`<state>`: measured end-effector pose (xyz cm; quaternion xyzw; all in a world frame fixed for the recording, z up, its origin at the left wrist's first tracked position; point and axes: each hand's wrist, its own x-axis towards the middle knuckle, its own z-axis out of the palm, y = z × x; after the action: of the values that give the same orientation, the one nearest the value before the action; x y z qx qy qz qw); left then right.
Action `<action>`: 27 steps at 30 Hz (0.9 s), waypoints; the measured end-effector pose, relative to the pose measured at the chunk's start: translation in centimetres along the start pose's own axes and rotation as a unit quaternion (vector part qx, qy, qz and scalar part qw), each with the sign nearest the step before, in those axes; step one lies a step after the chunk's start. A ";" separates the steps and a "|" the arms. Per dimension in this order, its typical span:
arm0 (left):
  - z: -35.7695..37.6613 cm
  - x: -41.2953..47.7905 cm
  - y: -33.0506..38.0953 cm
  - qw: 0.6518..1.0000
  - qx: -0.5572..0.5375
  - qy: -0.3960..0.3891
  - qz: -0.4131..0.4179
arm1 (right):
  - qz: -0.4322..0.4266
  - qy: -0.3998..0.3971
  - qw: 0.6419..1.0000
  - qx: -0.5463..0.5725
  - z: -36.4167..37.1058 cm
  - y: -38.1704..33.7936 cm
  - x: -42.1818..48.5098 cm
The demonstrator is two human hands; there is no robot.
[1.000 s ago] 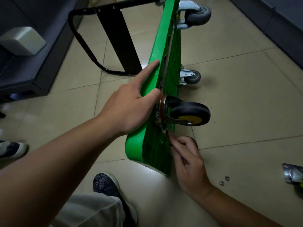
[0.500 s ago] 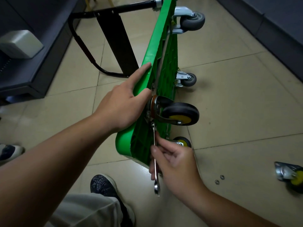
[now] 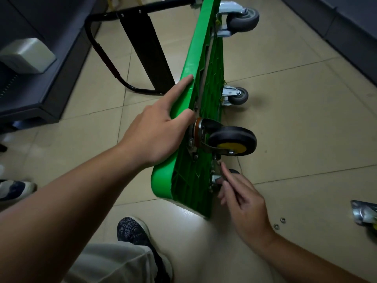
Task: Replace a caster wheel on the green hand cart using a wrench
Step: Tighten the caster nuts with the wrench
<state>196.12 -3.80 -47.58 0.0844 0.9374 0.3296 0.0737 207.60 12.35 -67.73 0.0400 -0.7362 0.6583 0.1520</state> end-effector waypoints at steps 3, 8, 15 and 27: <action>0.4 0.0 0.1 1.000 -0.007 -0.001 0.006 | -0.050 -0.027 0.998 -0.030 -0.4 1.1 0.9; 0.9 0.2 0.5 1.000 -0.009 0.005 0.008 | -0.082 -0.041 0.996 -0.010 0.1 1.2 0.7; 1.5 0.3 0.8 1.000 -0.002 0.010 0.010 | -0.058 -0.004 0.998 0.004 1.1 1.0 0.3; 1.5 0.1 1.0 1.000 0.007 0.009 0.009 | -0.036 -0.010 0.998 0.046 2.1 -0.5 0.5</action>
<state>196.39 -2.09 -48.17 0.0901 0.9396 0.3244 0.0621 206.94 10.31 -67.29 0.0800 -0.7045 0.6853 0.1664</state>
